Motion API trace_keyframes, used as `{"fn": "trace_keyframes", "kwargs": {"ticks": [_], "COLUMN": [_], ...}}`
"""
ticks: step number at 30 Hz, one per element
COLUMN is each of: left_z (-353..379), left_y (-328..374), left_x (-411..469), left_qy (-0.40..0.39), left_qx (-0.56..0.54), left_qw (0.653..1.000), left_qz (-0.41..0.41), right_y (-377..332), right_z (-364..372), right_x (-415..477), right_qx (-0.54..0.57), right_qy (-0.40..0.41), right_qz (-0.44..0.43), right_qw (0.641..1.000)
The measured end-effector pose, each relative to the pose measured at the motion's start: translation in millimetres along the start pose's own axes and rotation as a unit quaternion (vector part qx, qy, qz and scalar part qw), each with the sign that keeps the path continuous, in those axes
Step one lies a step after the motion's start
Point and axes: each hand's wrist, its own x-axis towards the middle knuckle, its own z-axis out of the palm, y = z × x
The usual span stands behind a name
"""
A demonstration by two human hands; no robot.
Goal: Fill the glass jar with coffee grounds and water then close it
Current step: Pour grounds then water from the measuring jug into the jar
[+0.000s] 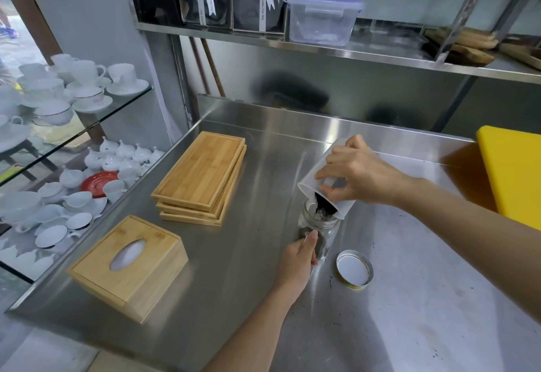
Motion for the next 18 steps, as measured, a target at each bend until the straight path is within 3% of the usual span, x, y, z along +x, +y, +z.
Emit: {"fn": "trace_keyframes", "kwargs": {"ticks": [18], "left_z": [1.5], "left_y": [-1.4], "left_x": [1.8], "left_qy": [-0.004], "left_qx": [-0.009], "left_qw": [1.000], "left_qz": [0.000], "right_y": [0.1], "right_z": [1.0], "right_x": [0.5], "right_qx": [0.001], "right_qy": [0.005], "right_qz": [0.002], "right_qw": [1.000]}}
